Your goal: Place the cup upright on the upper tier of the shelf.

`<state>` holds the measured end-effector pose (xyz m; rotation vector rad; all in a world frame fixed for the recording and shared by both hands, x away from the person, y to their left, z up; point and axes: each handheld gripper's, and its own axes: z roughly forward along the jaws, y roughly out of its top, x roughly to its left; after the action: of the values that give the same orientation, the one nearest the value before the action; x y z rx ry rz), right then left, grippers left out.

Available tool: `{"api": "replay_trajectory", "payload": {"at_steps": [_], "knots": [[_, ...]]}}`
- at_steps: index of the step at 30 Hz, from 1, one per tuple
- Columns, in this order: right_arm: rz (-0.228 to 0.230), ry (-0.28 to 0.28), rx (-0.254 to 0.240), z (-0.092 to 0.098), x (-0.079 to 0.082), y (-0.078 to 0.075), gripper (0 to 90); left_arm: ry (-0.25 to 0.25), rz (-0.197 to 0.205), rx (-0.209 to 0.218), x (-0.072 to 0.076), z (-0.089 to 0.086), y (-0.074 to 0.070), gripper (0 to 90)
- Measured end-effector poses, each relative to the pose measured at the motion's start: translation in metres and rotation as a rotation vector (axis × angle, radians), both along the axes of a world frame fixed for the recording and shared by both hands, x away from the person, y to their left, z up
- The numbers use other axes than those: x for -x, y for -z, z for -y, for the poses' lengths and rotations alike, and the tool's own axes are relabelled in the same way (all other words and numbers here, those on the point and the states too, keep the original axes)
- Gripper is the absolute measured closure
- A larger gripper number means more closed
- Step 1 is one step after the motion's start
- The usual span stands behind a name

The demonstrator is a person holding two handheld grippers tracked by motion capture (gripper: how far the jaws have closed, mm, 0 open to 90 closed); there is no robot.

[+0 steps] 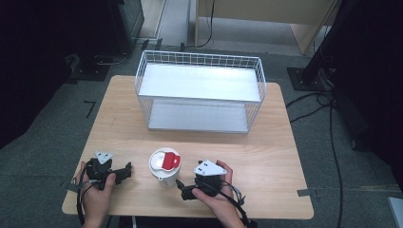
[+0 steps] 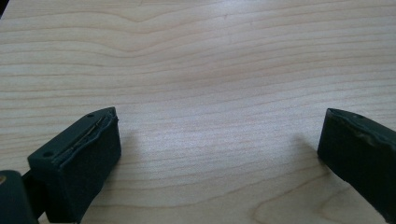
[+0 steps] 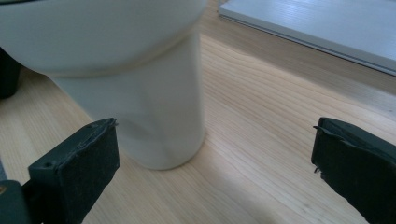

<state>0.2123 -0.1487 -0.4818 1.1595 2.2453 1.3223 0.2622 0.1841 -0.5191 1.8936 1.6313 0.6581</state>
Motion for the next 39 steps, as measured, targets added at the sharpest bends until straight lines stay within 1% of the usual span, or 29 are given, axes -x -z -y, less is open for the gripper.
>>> {"api": "replay_trajectory", "payload": {"at_steps": [4, 9, 11, 14, 16, 19, 20, 22, 25, 30, 31, 33, 34, 35, 36, 37, 38, 39], "knots": [[-0.006, -0.028, -0.024, -0.009, 0.001, 0.0, 0.9, 0.001, 0.0, 0.0, 0.0, 0.0, 0.0, 0.0], [-0.003, -0.042, -0.035, -0.016, 0.001, 0.001, 0.9, 0.001, 0.0, 0.0, 0.0, 0.0, 0.0, 0.0], [-0.005, -0.053, -0.051, -0.021, 0.001, 0.0, 1.0, 0.002, -0.001, -0.001, 0.0, 0.0, 0.0, 0.0], [-0.002, -0.052, -0.056, -0.025, 0.001, -0.001, 1.0, 0.002, 0.0, 0.0, 0.0, 0.0, 0.0, 0.0], [-0.002, -0.058, -0.07, -0.029, 0.0, -0.001, 1.0, 0.003, 0.0, 0.0, 0.0, 0.0, 0.0, 0.0], [-0.005, -0.049, -0.074, -0.031, 0.0, -0.002, 1.0, 0.003, 0.0, 0.001, 0.0, 0.0, 0.0, 0.0], [0.002, -0.034, -0.073, -0.032, 0.0, -0.002, 1.0, 0.003, 0.0, 0.001, 0.0, 0.0, 0.0, 0.0], [0.019, -0.03, -0.076, -0.037, 0.002, -0.002, 1.0, 0.004, 0.0, 0.001, 0.0, 0.0, 0.0, 0.0], [0.009, -0.023, -0.102, -0.042, 0.001, -0.002, 1.0, 0.005, -0.001, 0.0, 0.0, 0.0, 0.0, 0.0], [0.01, -0.004, -0.106, -0.049, -0.001, 0.0, 2.0, 0.007, -0.002, 0.0, 0.0, 0.0, 0.0, 0.0], [0.02, 0.006, -0.108, -0.052, -0.001, 0.001, 4.3, 0.007, -0.002, 0.0, 0.0, 0.0, 0.0, 0.0], [0.032, 0.019, -0.107, -0.055, 0.001, 0.003, 5.8, 0.007, -0.002, 0.0, 0.0, 0.0, 0.0, 0.0], [0.032, 0.019, -0.107, -0.055, 0.001, 0.003, 5.8, 0.007, -0.001, 0.0, 0.0, 0.0, 0.0, 0.0], [0.043, 0.036, -0.109, -0.058, 0.001, 0.004, 6.1, 0.008, -0.001, 0.0, 0.0, 0.0, 0.0, 0.0], [0.043, 0.036, -0.109, -0.058, 0.001, 0.004, 6.1, 0.008, -0.001, 0.0, 0.0, 0.0, 0.0, 0.0], [0.054, 0.051, -0.117, -0.061, 0.002, 0.005, 6.4, 0.008, -0.001, 0.0, 0.0, 0.0, 0.0, 0.0], [0.054, 0.051, -0.117, -0.061, 0.002, 0.005, 6.4, 0.008, -0.001, 0.0, 0.0, 0.0, 0.0, 0.0], [0.06, 0.065, -0.123, -0.063, 0.002, 0.007, 7.2, 0.008, -0.001, 0.0, 0.0, 0.0, 0.0, 0.0]]}}
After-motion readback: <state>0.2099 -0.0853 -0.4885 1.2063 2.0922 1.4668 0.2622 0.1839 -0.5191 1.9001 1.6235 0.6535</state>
